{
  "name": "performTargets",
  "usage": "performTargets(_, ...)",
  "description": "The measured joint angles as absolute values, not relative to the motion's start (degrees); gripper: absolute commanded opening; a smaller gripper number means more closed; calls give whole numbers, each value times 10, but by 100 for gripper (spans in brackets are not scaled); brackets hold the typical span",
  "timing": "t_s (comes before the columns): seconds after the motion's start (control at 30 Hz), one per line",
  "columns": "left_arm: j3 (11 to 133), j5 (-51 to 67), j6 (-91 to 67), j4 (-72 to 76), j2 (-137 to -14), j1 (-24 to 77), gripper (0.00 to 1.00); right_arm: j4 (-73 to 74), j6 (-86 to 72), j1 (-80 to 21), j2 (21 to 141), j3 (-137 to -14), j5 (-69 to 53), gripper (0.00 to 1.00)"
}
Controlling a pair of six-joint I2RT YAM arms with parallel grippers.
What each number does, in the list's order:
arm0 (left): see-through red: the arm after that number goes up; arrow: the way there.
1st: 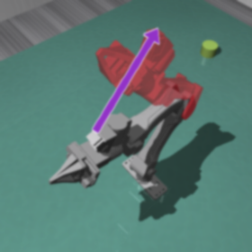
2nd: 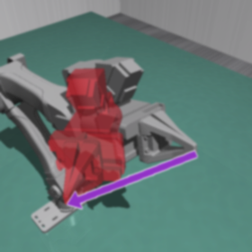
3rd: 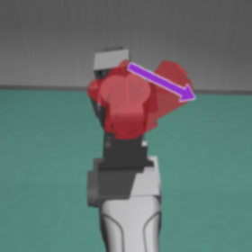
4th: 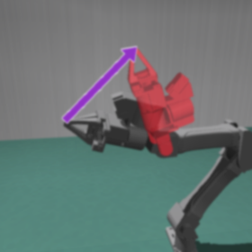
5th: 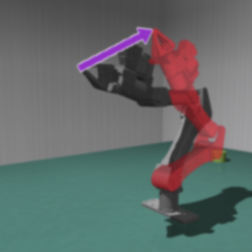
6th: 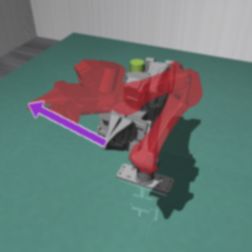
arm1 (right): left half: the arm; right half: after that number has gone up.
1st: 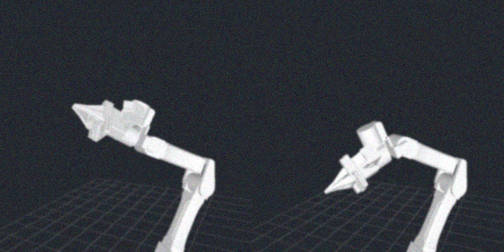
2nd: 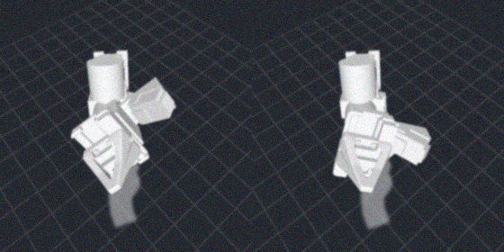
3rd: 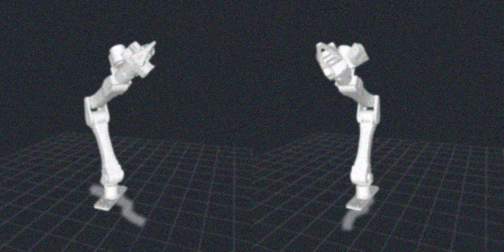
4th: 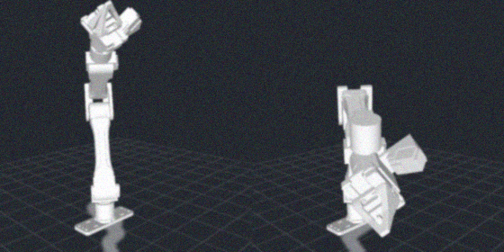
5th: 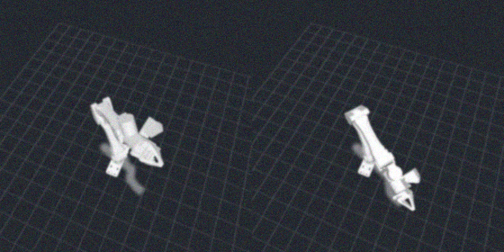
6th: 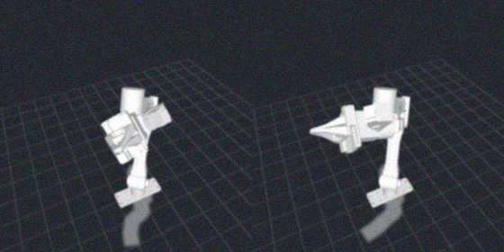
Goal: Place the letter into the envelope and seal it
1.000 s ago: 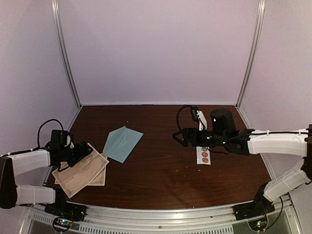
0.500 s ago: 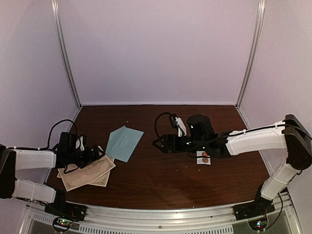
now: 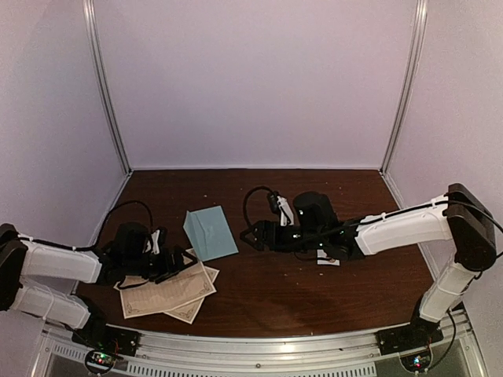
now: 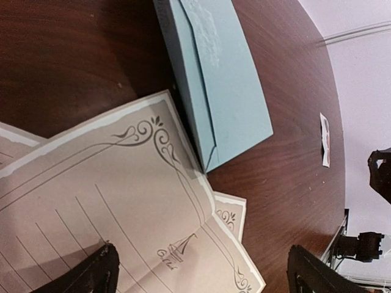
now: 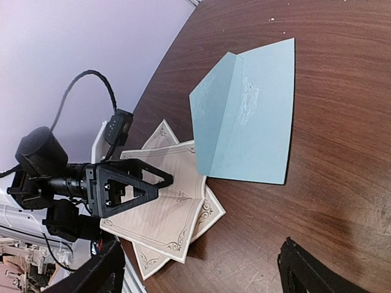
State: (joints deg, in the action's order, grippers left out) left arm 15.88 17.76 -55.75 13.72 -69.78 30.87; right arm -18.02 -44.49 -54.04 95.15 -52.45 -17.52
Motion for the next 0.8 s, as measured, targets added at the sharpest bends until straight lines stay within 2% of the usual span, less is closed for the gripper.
performTargets(0.2, 204, 166, -580, 124, -716, 358, 98, -198, -493, -553, 952, -508, -176, 82)
performTargets(0.37, 269, 118, -552, 37, -660, 357, 98, -200, -526, -570, 953, -492, -177, 79)
performTargets(0.57, 298, 75, -500, -81, -600, 299, 98, -216, -562, -602, 982, -492, -183, 73)
performTargets(0.8, 232, 62, -492, -150, -553, 241, 98, -232, -591, -628, 1058, -517, -202, 66)
